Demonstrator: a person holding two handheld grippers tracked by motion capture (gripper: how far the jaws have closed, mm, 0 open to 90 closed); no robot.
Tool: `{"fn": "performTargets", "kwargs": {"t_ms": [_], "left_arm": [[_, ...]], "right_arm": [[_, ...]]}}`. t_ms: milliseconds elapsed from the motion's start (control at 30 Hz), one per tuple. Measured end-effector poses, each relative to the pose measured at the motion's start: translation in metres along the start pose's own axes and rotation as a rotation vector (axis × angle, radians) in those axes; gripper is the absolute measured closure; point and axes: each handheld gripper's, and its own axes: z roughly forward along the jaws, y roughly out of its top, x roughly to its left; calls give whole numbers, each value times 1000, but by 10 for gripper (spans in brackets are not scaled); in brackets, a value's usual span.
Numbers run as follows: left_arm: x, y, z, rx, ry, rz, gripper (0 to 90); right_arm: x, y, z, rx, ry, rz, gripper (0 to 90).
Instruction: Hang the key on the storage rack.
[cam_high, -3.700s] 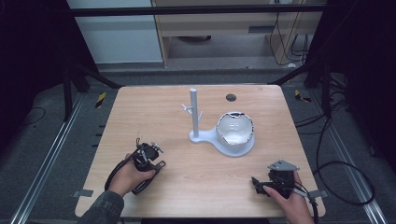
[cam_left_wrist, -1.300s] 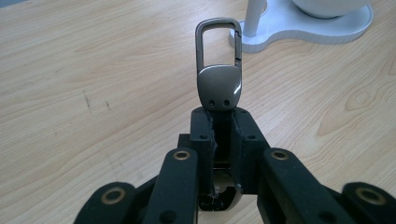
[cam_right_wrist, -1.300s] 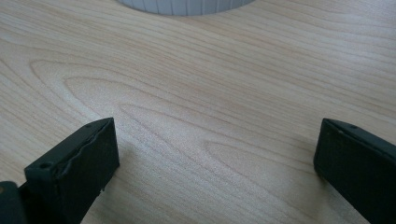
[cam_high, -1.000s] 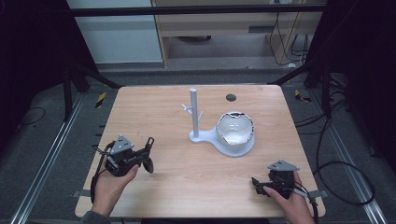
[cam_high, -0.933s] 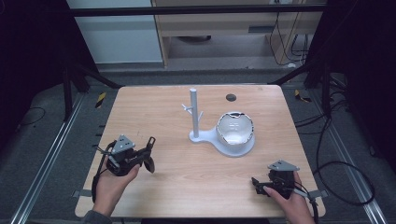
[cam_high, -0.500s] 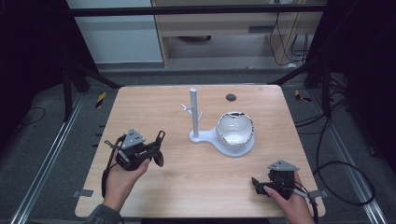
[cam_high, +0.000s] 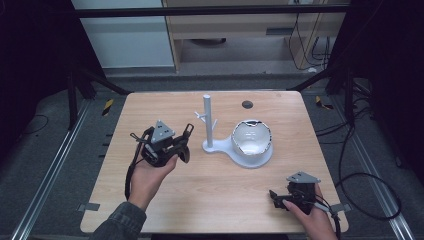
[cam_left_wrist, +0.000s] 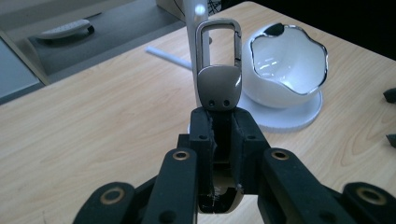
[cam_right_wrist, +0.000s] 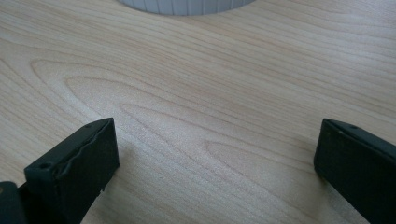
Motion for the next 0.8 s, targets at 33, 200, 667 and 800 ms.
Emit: {"fn": "performTargets", "kwargs": {"t_ms": [33,200,667,800], "left_arm": [[0,0,0,0,0,0,801],[-2,12,7,3,17,11,800],[3,23,28,25,37,3,799],[3,25,31,28,42,-1,799]], "right_arm": [[0,0,0,0,0,0,4],[0,0,0,0,0,-1,3],[0,0,0,0,0,0,3],[0,0,0,1,0,3,3]]}}
